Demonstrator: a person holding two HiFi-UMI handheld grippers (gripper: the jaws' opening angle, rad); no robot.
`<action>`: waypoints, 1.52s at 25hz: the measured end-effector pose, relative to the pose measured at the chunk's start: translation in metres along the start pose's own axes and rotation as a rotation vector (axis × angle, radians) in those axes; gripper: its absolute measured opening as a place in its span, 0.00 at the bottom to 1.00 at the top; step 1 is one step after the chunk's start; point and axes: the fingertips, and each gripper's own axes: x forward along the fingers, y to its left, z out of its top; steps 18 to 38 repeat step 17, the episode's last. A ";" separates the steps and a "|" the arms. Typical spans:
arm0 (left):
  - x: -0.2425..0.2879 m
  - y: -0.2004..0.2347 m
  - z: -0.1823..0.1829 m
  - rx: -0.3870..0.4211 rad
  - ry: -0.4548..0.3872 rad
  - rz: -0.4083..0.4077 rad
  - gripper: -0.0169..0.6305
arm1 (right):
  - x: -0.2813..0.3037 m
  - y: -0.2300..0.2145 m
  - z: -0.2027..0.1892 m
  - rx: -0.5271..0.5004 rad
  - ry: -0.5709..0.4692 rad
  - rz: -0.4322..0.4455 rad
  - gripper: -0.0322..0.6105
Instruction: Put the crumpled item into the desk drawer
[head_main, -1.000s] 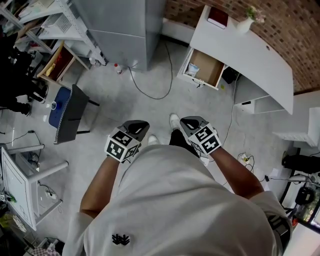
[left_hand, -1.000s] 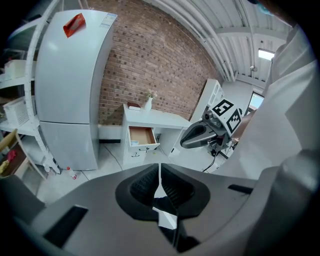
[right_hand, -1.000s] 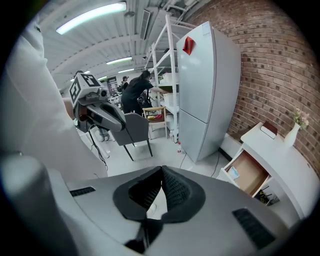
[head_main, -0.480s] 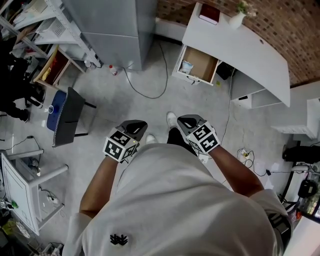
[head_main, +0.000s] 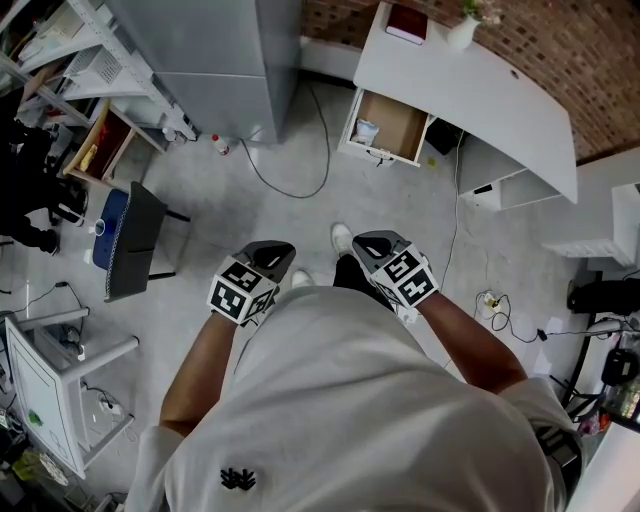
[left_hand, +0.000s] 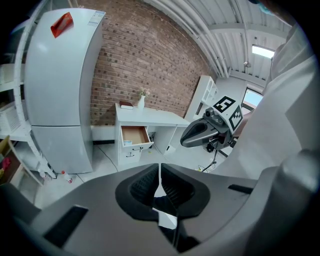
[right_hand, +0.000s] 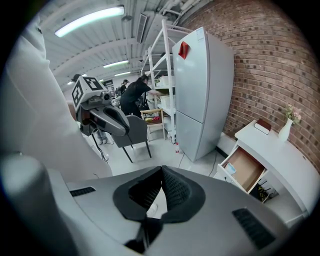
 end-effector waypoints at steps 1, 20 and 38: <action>0.001 -0.001 -0.001 0.000 0.002 -0.002 0.08 | -0.001 0.000 0.000 0.002 -0.001 0.001 0.09; 0.031 0.008 0.019 -0.025 -0.002 -0.019 0.08 | -0.010 -0.037 -0.003 -0.004 0.023 -0.011 0.09; 0.031 0.008 0.019 -0.025 -0.002 -0.019 0.08 | -0.010 -0.037 -0.003 -0.004 0.023 -0.011 0.09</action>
